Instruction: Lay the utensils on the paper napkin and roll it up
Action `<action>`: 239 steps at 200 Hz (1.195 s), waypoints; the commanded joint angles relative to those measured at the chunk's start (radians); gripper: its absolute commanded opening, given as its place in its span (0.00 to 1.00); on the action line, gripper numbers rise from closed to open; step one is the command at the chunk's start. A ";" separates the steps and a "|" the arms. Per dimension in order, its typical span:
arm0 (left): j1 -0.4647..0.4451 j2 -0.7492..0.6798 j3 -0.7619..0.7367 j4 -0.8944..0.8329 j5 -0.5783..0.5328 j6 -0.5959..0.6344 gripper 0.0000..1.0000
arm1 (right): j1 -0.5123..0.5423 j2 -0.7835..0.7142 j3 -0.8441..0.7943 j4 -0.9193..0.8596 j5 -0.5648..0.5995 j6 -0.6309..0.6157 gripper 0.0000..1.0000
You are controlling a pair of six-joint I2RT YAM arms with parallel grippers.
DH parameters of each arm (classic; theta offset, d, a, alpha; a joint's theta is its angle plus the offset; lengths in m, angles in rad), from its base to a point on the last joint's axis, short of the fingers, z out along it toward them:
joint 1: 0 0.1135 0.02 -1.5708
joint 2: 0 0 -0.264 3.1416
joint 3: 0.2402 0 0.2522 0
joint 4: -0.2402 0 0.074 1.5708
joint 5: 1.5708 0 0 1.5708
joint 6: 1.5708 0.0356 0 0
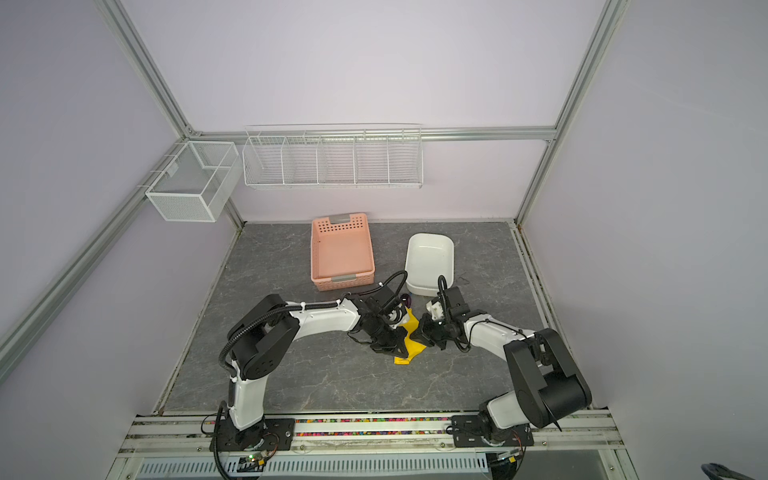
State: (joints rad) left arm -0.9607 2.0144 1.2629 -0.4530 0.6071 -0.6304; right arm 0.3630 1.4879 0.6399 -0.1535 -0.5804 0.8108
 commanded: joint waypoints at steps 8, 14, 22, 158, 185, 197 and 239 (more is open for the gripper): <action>-0.003 0.034 -0.036 -0.036 -0.031 0.012 0.00 | -0.018 0.088 0.058 0.008 -0.015 -0.016 0.07; -0.003 0.033 -0.037 -0.034 -0.030 0.011 0.00 | -0.021 0.102 0.071 0.011 -0.018 -0.019 0.06; -0.004 0.033 -0.039 -0.032 -0.031 0.011 0.00 | -0.025 0.125 0.087 0.009 -0.020 -0.025 0.06; -0.003 0.035 -0.043 -0.024 -0.027 0.007 0.00 | -0.028 0.101 0.130 -0.123 0.021 -0.092 0.07; -0.003 0.034 -0.044 -0.024 -0.029 0.006 0.00 | 0.001 0.064 0.083 -0.080 -0.011 -0.042 0.07; -0.003 0.033 -0.046 -0.023 -0.029 0.006 0.00 | 0.015 0.060 0.071 -0.078 0.004 -0.036 0.06; -0.003 0.033 -0.049 -0.019 -0.027 0.005 0.00 | 0.022 0.106 0.028 -0.041 0.017 -0.035 0.06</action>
State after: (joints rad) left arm -0.9607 2.0144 1.2449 -0.4210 0.6212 -0.6312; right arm 0.3813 1.5627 0.6991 -0.2272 -0.5674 0.7593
